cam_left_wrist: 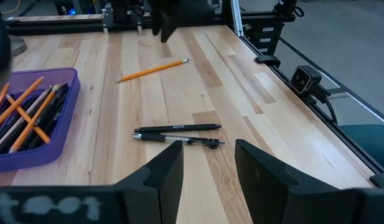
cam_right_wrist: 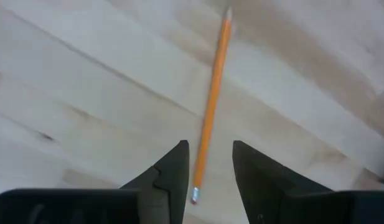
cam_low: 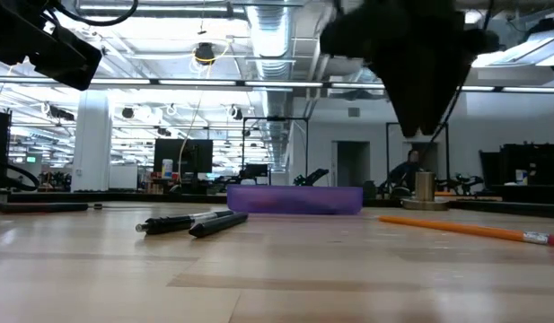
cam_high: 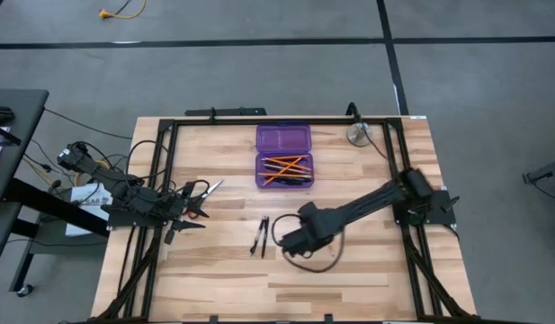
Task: Pick & place school supplies into a supply box
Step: Put the orange pencil into the purple pencil case
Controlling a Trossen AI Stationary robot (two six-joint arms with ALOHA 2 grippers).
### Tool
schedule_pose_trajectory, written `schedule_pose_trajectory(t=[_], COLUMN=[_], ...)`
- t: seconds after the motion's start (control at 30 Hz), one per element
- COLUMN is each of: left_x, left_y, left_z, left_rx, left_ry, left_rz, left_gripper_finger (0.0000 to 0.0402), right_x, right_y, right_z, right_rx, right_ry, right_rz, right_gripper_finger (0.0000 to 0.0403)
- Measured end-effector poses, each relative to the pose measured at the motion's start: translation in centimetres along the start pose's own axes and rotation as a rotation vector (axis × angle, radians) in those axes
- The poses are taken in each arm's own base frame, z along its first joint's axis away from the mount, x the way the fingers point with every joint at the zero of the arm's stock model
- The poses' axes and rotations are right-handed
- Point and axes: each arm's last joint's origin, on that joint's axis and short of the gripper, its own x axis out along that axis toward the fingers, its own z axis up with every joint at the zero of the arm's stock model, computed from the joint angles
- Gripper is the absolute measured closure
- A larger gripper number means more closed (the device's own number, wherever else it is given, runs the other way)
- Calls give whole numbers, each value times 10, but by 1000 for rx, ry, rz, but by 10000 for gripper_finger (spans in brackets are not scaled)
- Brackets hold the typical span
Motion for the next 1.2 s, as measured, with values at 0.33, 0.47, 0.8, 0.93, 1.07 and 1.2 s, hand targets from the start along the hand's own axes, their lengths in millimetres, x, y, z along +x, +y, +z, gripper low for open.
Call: schedule_pose_trajectory(t=[0.33, 0.47, 0.8, 0.93, 1.07, 1.2], left_x=[0, 0, 0, 0, 0, 0], left_y=[0, 0, 0, 0, 0, 0], left_z=[0, 0, 0, 0, 0, 0], left_rx=[1, 1, 1, 1, 1, 1], left_ry=[1, 1, 0, 0, 0, 1], left_rz=[0, 0, 1, 1, 1, 1], left_gripper_finger=[269, 269, 269, 269, 269, 269], right_x=[37, 65, 77, 73, 74, 74], right_y=[-17, -8, -6, -7, -9, -10], right_z=[-28, -37, -39, -40, -42, -42], right_rx=[153, 140, 143, 140, 132, 129], right_ry=[-121, -139, -160, -189, -189, -188], right_rz=[213, 217, 162, 165, 146, 131], right_gripper_finger=[282, 274, 241, 234, 236, 241])
